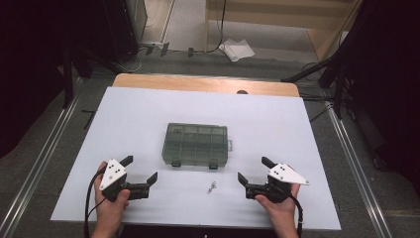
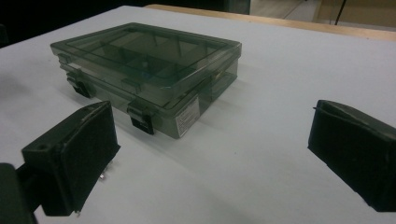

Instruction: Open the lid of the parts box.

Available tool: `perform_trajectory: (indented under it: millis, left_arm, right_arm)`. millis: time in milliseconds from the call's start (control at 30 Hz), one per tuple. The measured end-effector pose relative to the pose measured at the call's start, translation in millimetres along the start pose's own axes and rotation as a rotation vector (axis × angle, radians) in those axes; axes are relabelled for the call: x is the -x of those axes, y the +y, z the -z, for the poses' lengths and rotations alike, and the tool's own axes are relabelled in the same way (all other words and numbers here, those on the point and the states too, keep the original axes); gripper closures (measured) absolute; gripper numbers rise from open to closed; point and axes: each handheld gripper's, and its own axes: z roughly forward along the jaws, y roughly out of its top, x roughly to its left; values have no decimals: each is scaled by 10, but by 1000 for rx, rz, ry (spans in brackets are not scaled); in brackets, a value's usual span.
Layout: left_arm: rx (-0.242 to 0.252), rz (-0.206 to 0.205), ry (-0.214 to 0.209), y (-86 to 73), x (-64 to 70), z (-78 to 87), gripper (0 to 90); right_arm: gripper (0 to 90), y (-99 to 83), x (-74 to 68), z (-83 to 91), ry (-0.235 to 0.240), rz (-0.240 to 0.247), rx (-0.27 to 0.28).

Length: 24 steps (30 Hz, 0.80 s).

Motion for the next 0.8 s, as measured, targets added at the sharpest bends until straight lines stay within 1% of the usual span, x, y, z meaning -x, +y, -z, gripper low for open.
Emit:
perform_trajectory:
  millis: [33,100,133,167,233,267,300,333,367,400,467,500,567,600,633,667,700,733,800]
  left_arm:
    - [0,4,-5,2,11,-13,0]
    - [-5,0,-14,10,34,-39,0]
    - [-10,-6,-17,17,56,-56,0]
    - [-16,-11,-19,24,78,-73,0]
    - [-26,-16,-18,35,121,-104,0]
    - [-33,-19,-21,41,137,-116,0]
    - [-36,-20,-22,42,151,-128,0]
    - [-44,-26,-25,46,172,-144,0]
    - [-52,-32,-24,51,195,-161,0]
    - [-58,-37,-21,59,222,-176,0]
    - [-47,-29,5,74,262,-188,82]
    - [-44,-26,2,79,271,-195,130]
    - [-55,-27,14,86,294,-220,160]
    - [-62,-21,17,85,295,-227,196]
    - [-68,-14,18,84,289,-233,212]
    - [-74,-5,3,83,273,-238,226]
    - [-72,3,1,82,269,-241,268]
    - [-76,4,8,86,262,-236,306]
    - [-68,14,7,90,252,-226,382]
  right_arm:
    - [52,10,-22,-25,-3,5,-3]
    - [102,24,-66,-72,-13,-3,-11]
    - [140,26,-84,-88,-15,-11,-14]
    - [154,28,-109,-114,-22,-11,-18]
    - [197,28,-139,-161,-14,5,-35]
    - [238,26,-167,-190,-21,20,-47]
    - [262,22,-194,-207,-26,24,-56]
    - [300,18,-204,-218,-19,28,-62]
    - [370,13,-210,-233,-7,29,-62]
    - [405,10,-223,-243,0,21,-69]
    - [504,9,-229,-260,11,15,-72]
    - [553,11,-232,-269,24,1,-80]
    - [592,12,-235,-289,43,-4,-86]
    - [613,11,-250,-302,40,5,-97]
    - [643,10,-268,-315,32,16,-110]
    - [668,8,-275,-326,27,27,-117]
    - [699,3,-285,-342,31,22,-132]
    - [729,0,-288,-351,34,14,-143]
    - [789,-14,-277,-366,60,-4,-175]
